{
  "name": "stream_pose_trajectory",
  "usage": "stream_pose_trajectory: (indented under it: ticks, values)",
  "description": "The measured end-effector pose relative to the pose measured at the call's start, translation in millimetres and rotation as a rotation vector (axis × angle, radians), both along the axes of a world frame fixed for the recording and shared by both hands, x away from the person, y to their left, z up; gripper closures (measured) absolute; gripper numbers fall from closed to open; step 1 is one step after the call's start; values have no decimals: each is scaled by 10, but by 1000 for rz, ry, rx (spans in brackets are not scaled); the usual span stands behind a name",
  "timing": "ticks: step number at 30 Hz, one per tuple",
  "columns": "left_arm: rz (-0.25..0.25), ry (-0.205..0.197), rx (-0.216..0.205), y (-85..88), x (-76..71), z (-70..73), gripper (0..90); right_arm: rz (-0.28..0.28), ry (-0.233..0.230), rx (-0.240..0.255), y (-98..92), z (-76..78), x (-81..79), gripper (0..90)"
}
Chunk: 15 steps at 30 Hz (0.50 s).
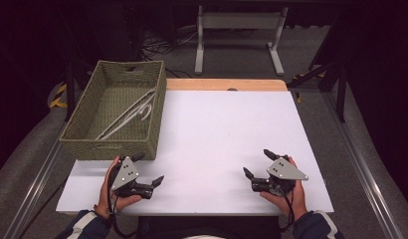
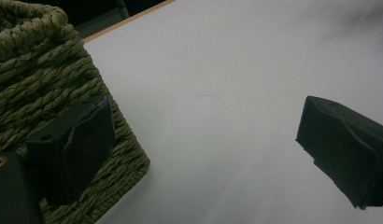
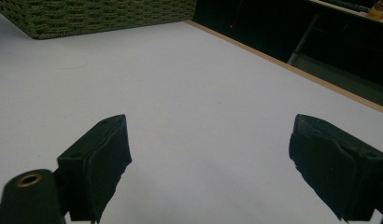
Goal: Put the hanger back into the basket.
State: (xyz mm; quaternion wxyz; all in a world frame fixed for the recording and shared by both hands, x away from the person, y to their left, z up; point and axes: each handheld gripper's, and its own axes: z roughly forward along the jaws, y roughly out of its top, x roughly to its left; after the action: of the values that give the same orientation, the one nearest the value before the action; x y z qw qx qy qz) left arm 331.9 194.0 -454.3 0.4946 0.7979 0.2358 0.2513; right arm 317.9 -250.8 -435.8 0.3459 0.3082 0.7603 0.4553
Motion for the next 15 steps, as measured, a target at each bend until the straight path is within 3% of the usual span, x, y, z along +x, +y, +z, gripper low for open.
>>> stream_pose_trajectory:
  ticks: [5,10,15]
  values:
    - [8,6,14,-14,11,-13,51,4,-23,-6,7,17,-26,129]
    - [5,7,-4,-9,23,16,51,7,-40,-35,28,5,-50,129]
    - [5,11,-12,0,44,22,53,8,-50,-27,49,19,-74,131]
